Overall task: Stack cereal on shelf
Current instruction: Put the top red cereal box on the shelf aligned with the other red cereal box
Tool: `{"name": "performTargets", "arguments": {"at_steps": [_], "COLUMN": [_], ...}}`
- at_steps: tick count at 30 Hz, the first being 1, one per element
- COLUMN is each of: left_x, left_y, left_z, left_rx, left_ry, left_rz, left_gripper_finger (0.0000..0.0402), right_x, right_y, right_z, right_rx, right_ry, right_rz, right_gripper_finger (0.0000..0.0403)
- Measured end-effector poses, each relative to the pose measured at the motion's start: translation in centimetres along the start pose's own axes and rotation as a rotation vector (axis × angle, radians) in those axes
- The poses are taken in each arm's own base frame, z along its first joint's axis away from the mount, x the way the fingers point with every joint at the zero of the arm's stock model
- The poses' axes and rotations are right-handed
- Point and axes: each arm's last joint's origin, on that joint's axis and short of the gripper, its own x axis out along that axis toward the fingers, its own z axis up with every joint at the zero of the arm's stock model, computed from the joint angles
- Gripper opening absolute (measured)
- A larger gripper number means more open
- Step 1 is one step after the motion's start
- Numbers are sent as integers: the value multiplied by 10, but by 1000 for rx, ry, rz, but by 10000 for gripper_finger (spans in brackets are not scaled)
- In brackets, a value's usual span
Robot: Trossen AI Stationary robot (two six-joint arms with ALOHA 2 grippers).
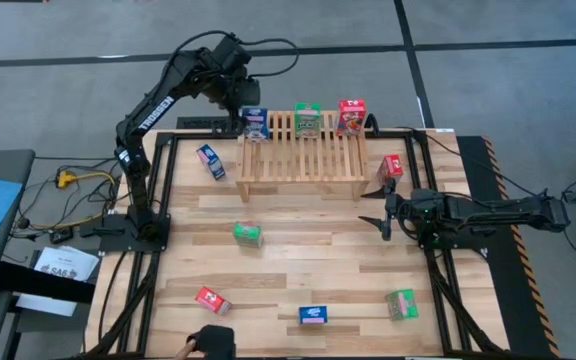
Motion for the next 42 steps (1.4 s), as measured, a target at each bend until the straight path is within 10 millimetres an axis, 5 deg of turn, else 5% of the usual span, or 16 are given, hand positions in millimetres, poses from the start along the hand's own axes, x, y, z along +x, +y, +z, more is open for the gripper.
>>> {"name": "performTargets", "arguments": {"at_steps": [15,26,35,42], "left_x": [-49,-76,-81,-69], "left_y": [-31,-64,-106,-153], "left_z": [-4,6,-3,-36], "left_rx": [-151,-190,-260,-276], "left_ry": [-154,-146,-148,-345], "left_rz": [-196,-126,-40,10], "left_gripper_finger": [305,305,305,305], "right_x": [0,0,0,0], "right_y": [0,0,0,0], "right_z": [0,0,0,0], "right_rx": [0,0,0,0], "right_ry": [0,-1,-1,0], "right_rz": [0,1,0,0], "right_gripper_finger": [338,338,338,338]}}
